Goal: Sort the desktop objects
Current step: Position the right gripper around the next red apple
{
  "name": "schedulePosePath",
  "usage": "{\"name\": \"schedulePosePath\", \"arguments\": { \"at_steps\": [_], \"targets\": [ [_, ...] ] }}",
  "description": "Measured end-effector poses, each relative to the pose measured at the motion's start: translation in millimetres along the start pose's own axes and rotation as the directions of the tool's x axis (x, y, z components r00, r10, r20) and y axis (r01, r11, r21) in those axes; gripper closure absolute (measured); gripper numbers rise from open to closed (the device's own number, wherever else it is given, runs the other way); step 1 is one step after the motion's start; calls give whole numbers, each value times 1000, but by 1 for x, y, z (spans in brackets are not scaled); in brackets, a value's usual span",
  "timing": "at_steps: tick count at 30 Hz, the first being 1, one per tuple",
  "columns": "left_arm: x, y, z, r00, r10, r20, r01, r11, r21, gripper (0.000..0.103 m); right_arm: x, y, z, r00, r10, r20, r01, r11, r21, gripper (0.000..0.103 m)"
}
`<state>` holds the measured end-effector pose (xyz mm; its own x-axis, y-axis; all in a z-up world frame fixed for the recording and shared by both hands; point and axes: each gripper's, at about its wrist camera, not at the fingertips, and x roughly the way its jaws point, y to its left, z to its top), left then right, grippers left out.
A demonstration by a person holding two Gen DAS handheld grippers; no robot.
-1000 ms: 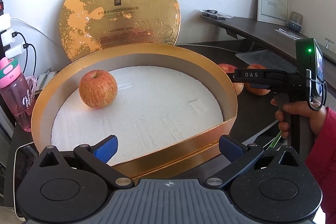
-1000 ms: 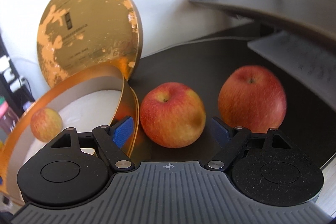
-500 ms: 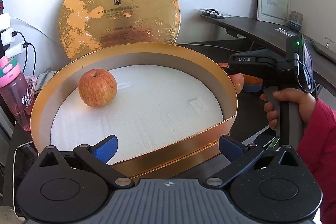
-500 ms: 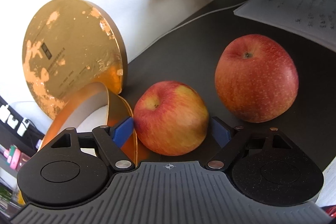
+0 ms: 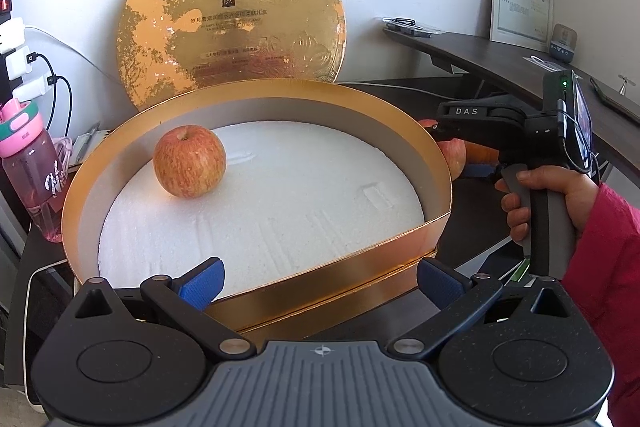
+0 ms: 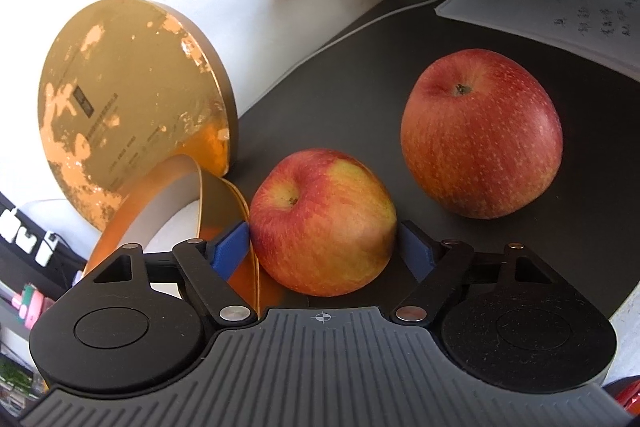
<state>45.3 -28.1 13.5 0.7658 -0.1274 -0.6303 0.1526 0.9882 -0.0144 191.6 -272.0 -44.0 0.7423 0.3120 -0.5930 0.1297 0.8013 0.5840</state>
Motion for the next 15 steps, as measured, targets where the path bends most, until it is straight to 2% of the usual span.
{"name": "schedulePosePath", "arguments": {
  "at_steps": [11,15],
  "targets": [
    [-7,-3,-3,1000,-2,11,2,1000,1,0,-32,-17,-11,999,16,-42,-13,998,55,22],
    [-8,-6,-4,1000,-1,12,1,1000,-1,0,-41,-19,-16,999,3,-43,-2,999,41,22]
  ]
}}
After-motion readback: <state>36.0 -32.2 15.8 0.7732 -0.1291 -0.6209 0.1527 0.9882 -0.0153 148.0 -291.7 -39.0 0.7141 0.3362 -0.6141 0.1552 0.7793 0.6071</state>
